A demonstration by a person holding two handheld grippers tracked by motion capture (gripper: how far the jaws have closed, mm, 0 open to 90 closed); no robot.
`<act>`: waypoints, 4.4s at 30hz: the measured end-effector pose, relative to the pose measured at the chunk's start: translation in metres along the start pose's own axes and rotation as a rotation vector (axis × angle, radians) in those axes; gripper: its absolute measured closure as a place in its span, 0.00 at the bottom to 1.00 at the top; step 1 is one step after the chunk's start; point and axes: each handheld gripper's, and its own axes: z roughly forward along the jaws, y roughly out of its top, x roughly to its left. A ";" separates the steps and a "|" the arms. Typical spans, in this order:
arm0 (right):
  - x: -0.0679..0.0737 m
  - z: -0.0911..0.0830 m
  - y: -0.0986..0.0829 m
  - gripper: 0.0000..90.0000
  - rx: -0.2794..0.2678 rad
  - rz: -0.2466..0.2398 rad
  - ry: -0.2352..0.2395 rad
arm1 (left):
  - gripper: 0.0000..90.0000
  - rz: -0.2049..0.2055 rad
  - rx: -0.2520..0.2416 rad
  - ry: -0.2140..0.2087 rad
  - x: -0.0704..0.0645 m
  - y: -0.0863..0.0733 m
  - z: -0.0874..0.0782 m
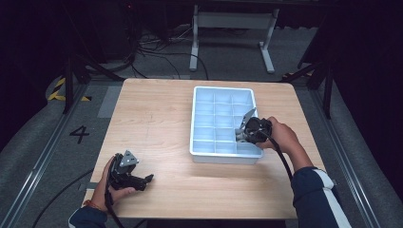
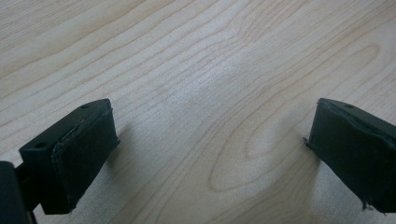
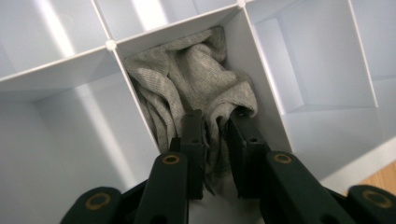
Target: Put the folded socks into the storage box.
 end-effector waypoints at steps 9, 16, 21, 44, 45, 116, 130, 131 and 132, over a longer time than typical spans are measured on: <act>0.000 -0.012 -0.006 0.83 -0.061 0.023 0.001 | 0.02 0.000 0.000 0.000 0.000 0.000 0.000; 0.001 -0.027 -0.014 0.81 -0.140 0.058 -0.013 | 0.02 -0.002 0.001 0.001 0.000 0.000 0.000; 0.002 -0.038 -0.022 0.79 -0.183 0.079 -0.027 | 0.02 -0.002 0.001 0.001 0.000 0.000 0.000; 0.020 -0.083 -0.070 0.74 -0.357 0.135 -0.071 | 0.02 -0.007 0.002 0.004 -0.001 0.000 0.000; 0.021 -0.084 -0.071 0.74 -0.358 0.133 -0.078 | 0.02 -0.007 0.002 0.004 -0.001 0.000 0.000; 0.080 -0.047 -0.214 0.32 -0.379 0.292 -0.143 | 0.02 -0.007 0.002 0.005 -0.001 0.000 0.000; 0.088 -0.018 -0.249 0.28 -0.473 0.487 -0.030 | 0.02 -0.006 0.002 0.006 0.000 0.000 0.000; 0.087 -0.015 -0.252 0.27 -0.501 0.507 -0.021 | 0.02 -0.006 0.002 0.007 0.000 0.000 0.000; 0.087 -0.015 -0.253 0.26 -0.502 0.506 -0.021 | 0.02 -0.007 0.003 0.007 0.000 0.000 0.000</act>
